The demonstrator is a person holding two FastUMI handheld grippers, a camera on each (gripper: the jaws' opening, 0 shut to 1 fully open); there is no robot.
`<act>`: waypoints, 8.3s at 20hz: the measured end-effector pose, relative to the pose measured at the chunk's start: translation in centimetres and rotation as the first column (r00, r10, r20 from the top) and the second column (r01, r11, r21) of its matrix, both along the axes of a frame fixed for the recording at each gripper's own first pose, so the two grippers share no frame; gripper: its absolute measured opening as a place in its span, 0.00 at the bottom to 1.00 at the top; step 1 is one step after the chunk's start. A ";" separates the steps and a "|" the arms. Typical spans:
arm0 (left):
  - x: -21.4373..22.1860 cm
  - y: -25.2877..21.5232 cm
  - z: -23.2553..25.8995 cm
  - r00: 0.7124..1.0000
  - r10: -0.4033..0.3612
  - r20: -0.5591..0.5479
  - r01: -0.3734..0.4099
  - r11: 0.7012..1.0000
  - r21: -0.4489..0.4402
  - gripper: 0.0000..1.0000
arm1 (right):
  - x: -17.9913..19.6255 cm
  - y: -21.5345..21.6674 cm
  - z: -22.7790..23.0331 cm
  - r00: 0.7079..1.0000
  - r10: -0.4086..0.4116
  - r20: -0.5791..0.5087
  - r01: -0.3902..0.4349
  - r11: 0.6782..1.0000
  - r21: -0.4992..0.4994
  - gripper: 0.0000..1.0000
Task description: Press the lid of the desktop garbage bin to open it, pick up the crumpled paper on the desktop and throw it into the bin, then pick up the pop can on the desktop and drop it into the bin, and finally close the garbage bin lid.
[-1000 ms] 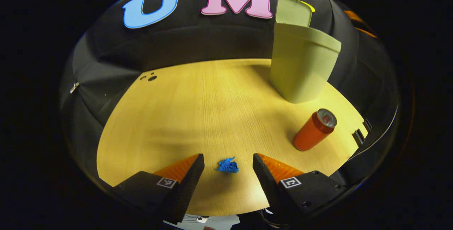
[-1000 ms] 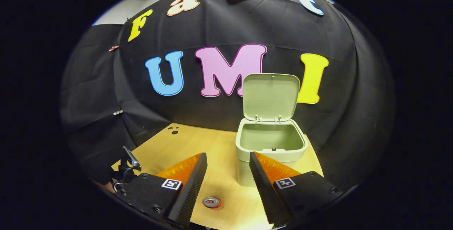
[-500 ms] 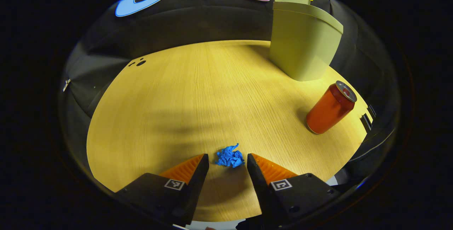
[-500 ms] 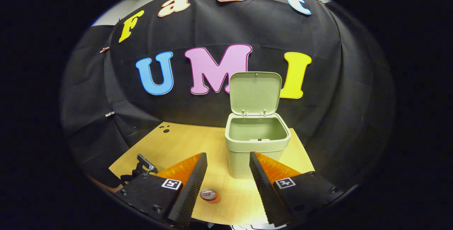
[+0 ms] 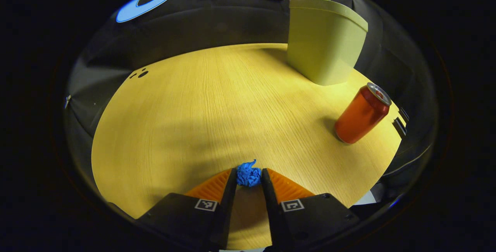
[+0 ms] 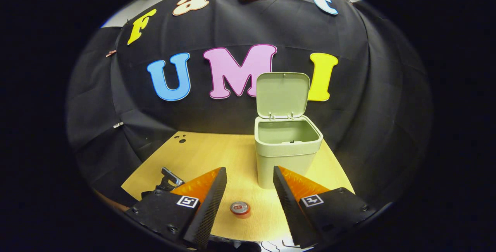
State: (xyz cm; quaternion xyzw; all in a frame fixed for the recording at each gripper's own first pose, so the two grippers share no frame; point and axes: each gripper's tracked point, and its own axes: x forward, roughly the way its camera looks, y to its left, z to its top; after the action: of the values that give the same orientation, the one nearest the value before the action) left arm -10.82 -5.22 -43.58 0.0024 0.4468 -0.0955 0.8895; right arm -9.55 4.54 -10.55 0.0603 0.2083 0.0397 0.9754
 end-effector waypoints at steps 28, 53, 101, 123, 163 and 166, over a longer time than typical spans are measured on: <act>19.2 -9.1 32.8 0.796 -0.085 0.600 0.168 0.982 -0.084 0.42 | -0.6 -2.9 -6.7 0.995 0.079 -0.060 -0.076 0.996 0.056 0.80; 27.4 -25.0 29.0 0.706 -0.376 0.600 0.474 0.881 -0.006 0.51 | -5.0 -8.0 -7.5 0.978 -0.178 -0.111 0.182 0.983 0.020 0.84; 7.8 0.1 25.7 0.903 0.119 0.412 -0.109 0.993 -0.049 0.82 | 0.2 6.7 -23.3 0.833 0.435 -0.343 -0.449 0.893 0.040 0.98; 8.8 4.0 23.7 0.909 0.183 0.374 -0.178 0.983 -0.049 0.82 | 1.5 7.8 -28.7 0.743 0.469 -0.477 -0.508 0.860 0.054 0.86; 9.5 2.9 23.4 0.892 0.241 0.383 -0.234 0.970 -0.065 0.82 | 20.1 -7.1 -3.0 0.987 0.158 0.004 -0.149 0.921 0.360 0.86; 9.7 2.9 23.2 0.891 0.246 0.382 -0.240 0.969 -0.063 0.82 | 21.3 -7.7 -4.8 0.989 0.148 -0.029 -0.130 0.933 0.334 0.86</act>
State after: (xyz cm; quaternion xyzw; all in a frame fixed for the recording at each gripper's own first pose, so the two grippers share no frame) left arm -1.16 -2.27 -20.39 -0.0410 0.2586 0.0157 0.9650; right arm 11.79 -3.15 -15.40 0.2094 0.2284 0.1415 0.9402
